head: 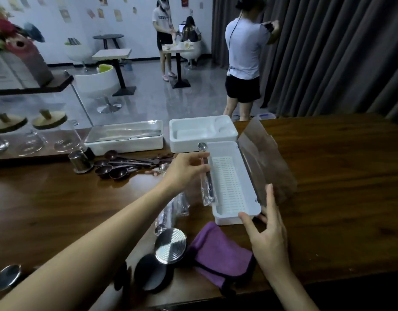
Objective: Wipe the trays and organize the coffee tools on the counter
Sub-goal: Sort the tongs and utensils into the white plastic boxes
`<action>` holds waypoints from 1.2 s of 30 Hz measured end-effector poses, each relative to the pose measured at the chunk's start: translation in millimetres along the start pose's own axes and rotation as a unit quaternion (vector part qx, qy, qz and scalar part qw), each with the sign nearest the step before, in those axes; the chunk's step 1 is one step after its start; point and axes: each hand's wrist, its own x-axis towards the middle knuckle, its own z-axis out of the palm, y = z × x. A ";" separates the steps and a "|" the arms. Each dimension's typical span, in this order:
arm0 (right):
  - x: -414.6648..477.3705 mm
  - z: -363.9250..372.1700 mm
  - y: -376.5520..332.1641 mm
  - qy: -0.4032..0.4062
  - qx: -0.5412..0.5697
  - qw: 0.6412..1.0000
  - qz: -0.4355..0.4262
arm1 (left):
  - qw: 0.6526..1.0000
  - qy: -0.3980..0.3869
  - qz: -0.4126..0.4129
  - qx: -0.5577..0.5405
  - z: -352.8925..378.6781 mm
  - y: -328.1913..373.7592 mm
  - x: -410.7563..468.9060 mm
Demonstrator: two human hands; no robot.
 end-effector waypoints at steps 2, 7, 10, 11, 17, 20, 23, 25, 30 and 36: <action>-0.1 -0.8 -0.6 0.003 0.002 1.000 0.005 | 0.998 -0.027 0.015 0.049 20.4 10.1 7.6; 1.1 -1.0 -1.7 0.005 0.000 1.000 0.004 | 0.967 -0.028 0.102 0.233 52.5 13.6 32.4; 1.2 -0.1 -1.3 0.002 -0.002 1.000 0.005 | 0.944 -0.035 0.124 0.304 64.4 10.3 44.2; 1.4 0.2 -1.2 0.001 -0.005 1.000 0.004 | 0.938 -0.039 0.127 0.319 68.2 9.8 46.9; 1.9 1.9 2.5 0.002 -0.011 1.000 -0.009 | 0.927 -0.040 0.107 0.356 84.1 1.1 52.8; 1.9 2.3 2.4 0.004 -0.017 1.000 -0.009 | 0.912 -0.027 0.119 0.392 85.9 -2.5 52.0; 1.5 2.9 3.0 0.010 -0.021 1.000 -0.011 | 0.900 -0.029 0.128 0.416 81.9 0.8 49.7; 1.2 3.0 3.7 0.011 -0.022 1.000 -0.017 | 0.909 -0.012 0.136 0.394 69.9 3.6 46.5; 0.8 1.9 3.9 0.006 -0.010 1.000 -0.024 | 0.934 0.077 0.109 0.331 -1.3 -28.4 28.8; 0.8 3.9 2.9 0.003 0.004 1.000 -0.023 | 0.924 0.026 -0.067 0.376 -58.7 -67.0 -14.1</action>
